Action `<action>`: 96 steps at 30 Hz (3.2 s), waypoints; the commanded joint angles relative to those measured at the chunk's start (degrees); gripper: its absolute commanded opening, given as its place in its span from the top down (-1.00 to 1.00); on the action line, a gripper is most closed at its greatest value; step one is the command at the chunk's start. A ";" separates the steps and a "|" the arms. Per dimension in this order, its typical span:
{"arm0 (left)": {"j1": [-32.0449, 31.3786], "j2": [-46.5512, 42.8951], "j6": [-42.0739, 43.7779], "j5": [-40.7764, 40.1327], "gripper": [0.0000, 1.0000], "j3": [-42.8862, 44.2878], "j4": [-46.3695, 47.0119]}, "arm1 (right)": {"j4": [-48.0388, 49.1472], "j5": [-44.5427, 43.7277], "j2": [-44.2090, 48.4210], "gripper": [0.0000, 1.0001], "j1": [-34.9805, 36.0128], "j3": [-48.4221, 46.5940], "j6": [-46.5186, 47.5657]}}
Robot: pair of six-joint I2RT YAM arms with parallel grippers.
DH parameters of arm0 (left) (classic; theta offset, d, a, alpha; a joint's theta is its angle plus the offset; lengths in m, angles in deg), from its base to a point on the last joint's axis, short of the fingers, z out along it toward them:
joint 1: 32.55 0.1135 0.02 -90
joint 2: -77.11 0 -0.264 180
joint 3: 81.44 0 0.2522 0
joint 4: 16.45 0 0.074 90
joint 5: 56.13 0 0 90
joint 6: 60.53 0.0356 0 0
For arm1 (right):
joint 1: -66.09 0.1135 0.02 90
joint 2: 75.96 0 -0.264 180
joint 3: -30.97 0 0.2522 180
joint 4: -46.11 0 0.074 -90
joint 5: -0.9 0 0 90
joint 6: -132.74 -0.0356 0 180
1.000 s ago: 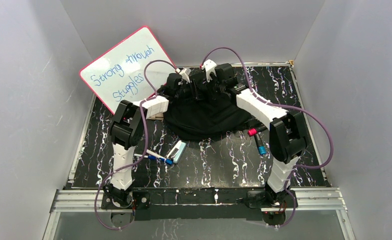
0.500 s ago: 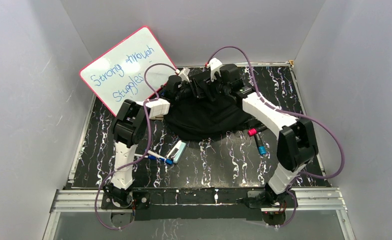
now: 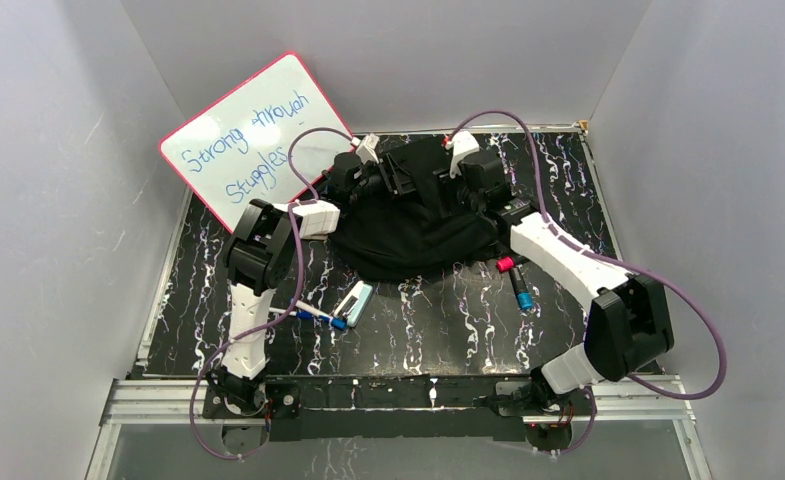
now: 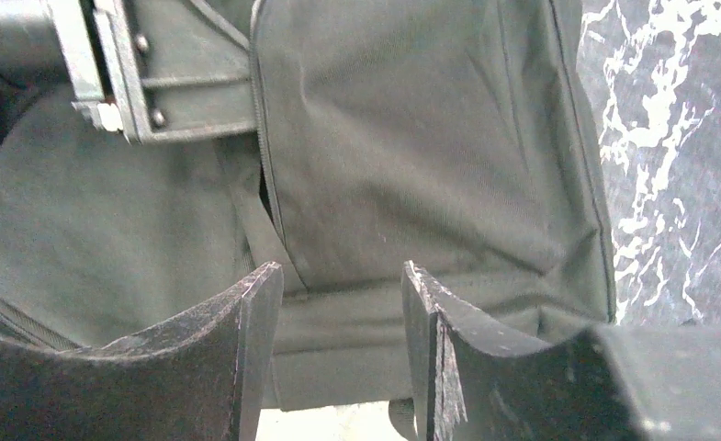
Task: Pack the student bag
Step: Unzip the student bag at the center of the board, then pick up the stationery from the center of the board.
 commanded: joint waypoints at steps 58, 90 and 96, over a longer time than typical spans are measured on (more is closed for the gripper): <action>1.10 -37.43 21.40 -19.76 -0.27 -19.76 -28.67 | -15.87 -19.48 15.42 -0.43 -8.70 16.07 -27.74; 1.45 -41.45 22.17 -20.17 -0.32 -23.10 -32.47 | -15.03 0.26 5.76 -0.37 -23.47 23.37 -19.16; 1.45 -40.86 21.87 -19.62 -0.32 -23.14 -32.29 | -14.88 -0.18 3.74 -0.27 -23.67 23.23 -18.47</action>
